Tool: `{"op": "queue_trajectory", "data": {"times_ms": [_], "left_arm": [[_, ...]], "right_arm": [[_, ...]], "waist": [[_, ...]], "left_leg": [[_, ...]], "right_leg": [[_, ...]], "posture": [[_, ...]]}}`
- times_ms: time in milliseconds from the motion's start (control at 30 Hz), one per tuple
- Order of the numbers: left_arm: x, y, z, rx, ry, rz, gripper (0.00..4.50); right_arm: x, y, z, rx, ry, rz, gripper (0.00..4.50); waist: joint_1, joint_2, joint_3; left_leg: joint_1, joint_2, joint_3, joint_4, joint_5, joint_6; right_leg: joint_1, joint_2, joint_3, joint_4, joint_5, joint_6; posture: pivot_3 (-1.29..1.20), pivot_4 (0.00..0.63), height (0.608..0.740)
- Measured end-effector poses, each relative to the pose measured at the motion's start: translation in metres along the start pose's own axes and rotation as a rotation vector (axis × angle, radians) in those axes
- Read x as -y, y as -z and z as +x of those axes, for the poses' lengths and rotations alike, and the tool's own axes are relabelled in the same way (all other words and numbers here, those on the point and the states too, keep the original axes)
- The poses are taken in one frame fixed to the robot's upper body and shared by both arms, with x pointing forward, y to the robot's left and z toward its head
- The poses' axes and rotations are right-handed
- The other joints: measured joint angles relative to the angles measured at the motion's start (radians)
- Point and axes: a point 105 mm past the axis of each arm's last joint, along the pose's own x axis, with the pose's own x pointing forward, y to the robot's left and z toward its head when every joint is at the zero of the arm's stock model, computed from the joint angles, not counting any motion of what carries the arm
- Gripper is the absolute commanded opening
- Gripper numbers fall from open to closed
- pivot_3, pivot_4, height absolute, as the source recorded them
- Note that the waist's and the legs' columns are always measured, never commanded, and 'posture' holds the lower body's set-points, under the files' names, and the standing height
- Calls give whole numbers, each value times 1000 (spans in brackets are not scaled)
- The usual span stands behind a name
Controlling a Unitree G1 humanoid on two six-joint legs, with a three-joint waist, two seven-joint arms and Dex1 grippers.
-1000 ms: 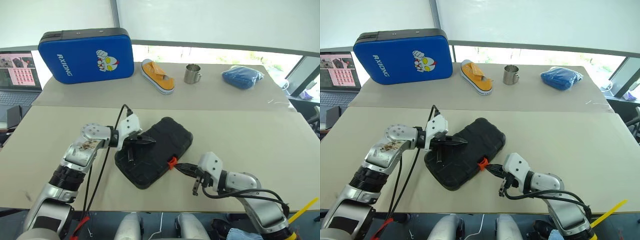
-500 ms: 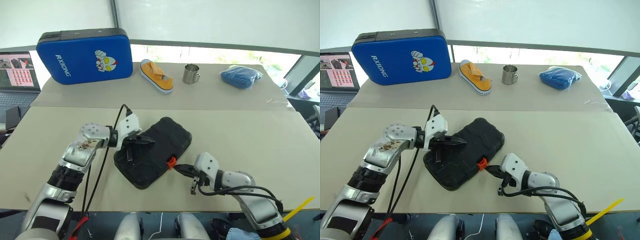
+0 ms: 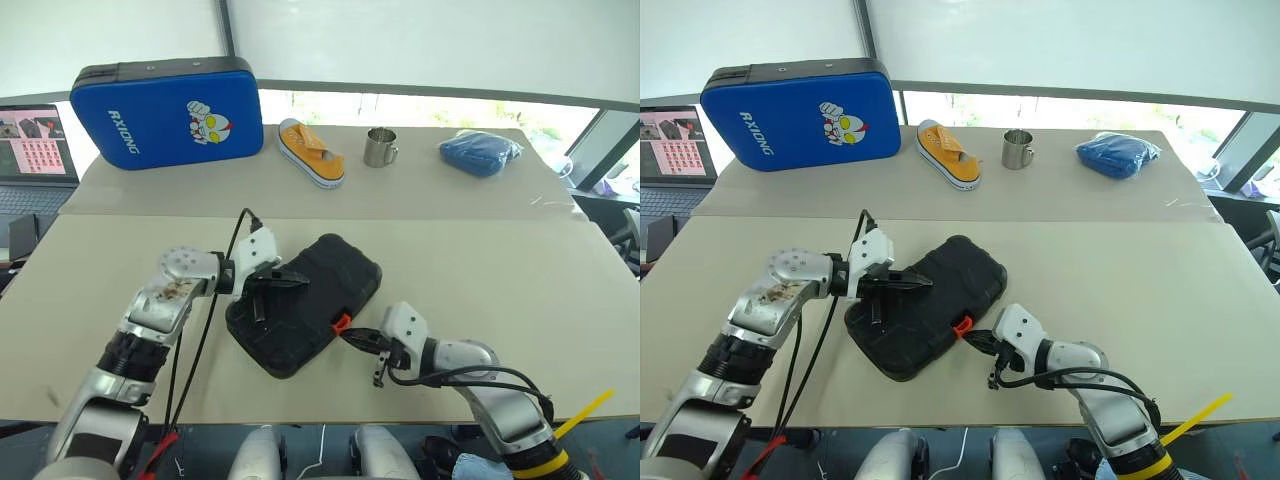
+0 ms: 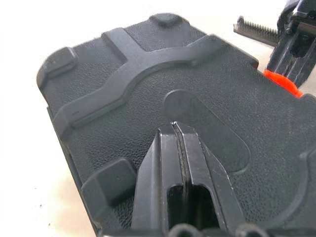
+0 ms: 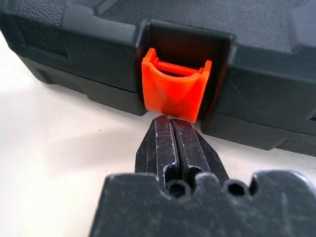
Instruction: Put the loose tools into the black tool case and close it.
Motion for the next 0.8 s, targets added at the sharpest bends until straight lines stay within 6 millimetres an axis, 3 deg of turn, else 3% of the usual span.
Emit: {"op": "queue_trajectory", "data": {"times_ms": [33,133,267,333,433,500,600,800], "left_arm": [[0,-1,-4,18,-9,1,1384],[5,1,-18,64,-35,3,2332],[12,17,-82,30,-134,-1,3845],[13,22,-103,1,-183,-10,4477],[22,36,-133,-42,-295,-39,4500],[38,57,-151,-95,-360,-95,4500],[55,75,-165,-136,-413,-145,4500],[59,90,-182,-199,-578,-85,4500]], "right_arm": [[1,-4,-6,16,6,-4,1256],[3,-15,-22,55,-7,-24,2159],[19,-16,-65,33,27,-93,3603],[26,-23,-75,57,33,-145,4285],[34,-24,-89,63,16,-205,4412],[42,-18,-99,46,27,-221,4412],[41,-9,-108,0,-39,-231,4412],[52,-3,-109,-13,-48,-287,4412]], "waist": [[-1,0,0],[-3,1,0],[-22,2,1],[-21,2,2],[-20,2,3],[-21,1,4],[-9,-4,7],[11,-5,8]], "left_leg": [[0,0,-1,0,0,0],[0,0,-1,-1,0,0],[0,2,-1,-5,-1,1],[1,2,-1,-5,-1,1],[1,3,0,-6,-2,1],[0,3,1,-6,-2,1],[-2,3,1,-7,-2,1],[-1,4,2,-6,-2,1]], "right_leg": [[0,0,0,0,0,0],[-1,0,1,-1,0,0],[-2,0,1,-2,-1,-1],[-1,0,0,-2,-1,-2],[-1,-2,0,-4,-2,-1],[-2,-3,1,-5,-2,0],[-4,-3,0,-4,-2,-1],[-4,-4,0,-5,-2,-1]], "posture": [[0,150,740],[0,150,740],[0,150,740],[0,150,740],[0,150,740],[0,150,740],[0,150,740],[0,150,740]]}}
